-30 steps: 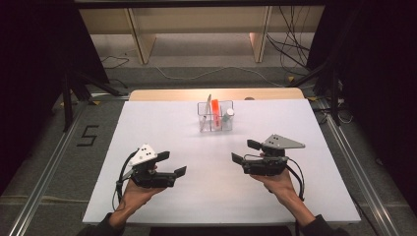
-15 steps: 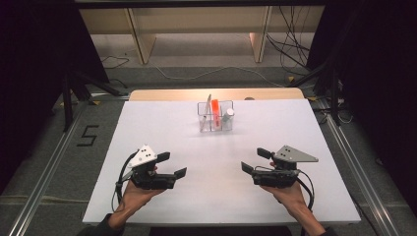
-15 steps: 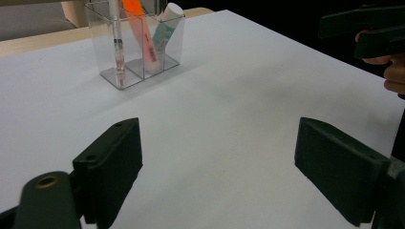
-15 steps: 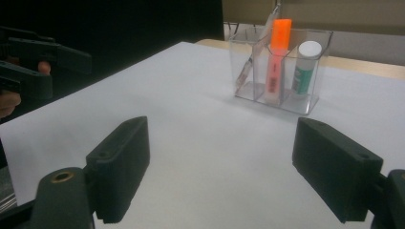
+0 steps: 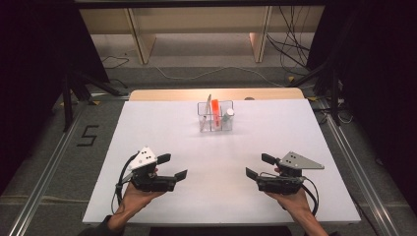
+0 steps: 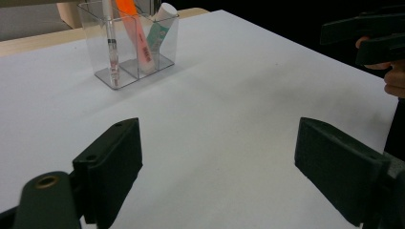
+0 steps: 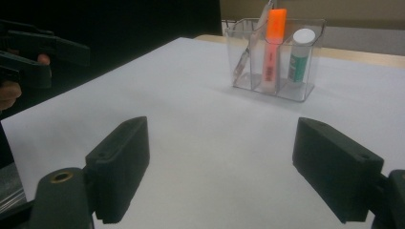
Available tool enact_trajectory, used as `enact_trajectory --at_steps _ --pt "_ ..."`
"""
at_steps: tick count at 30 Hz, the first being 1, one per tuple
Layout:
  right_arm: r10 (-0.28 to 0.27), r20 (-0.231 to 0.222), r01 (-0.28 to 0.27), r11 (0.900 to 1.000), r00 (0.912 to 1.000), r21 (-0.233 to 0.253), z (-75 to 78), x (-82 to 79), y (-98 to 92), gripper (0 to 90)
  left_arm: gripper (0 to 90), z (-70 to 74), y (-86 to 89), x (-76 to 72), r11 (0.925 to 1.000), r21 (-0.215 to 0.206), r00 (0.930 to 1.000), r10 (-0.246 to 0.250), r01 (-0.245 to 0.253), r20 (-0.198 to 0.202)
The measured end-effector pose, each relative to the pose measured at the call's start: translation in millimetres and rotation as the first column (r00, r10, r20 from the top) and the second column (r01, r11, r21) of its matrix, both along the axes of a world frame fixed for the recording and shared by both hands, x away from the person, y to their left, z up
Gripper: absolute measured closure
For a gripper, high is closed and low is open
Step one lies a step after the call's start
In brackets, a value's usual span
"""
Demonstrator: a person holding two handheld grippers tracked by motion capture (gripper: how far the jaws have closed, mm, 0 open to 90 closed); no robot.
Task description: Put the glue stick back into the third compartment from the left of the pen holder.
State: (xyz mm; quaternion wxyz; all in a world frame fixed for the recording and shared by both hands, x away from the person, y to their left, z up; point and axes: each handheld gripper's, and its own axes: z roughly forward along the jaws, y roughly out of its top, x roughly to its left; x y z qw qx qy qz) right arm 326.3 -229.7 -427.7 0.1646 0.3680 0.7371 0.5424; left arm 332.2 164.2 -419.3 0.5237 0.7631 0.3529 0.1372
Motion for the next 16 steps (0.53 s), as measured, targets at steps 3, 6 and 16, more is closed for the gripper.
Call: enact_trajectory --at_steps 3,6,16 --pt "0.001 0.000 -0.001 1.000 1.0000 0.002 0.0 0.9 0.2 20.9 15.9 0.1 1.3 0.6 1.0000 -0.003 1.0000 0.002 -0.002 0.000" --pt "0.003 0.002 -0.003 1.000 1.0000 0.001 -0.5 1.4 0.2 20.9 15.9 0.7 1.8 0.4 0.9999 -0.010 1.0000 0.004 -0.004 0.002" --pt "0.002 0.004 -0.002 1.000 1.0000 -0.001 -0.3 1.9 0.9 21.0 15.9 -0.7 2.1 1.3 0.9999 -0.014 1.0000 0.005 -0.005 -0.002"
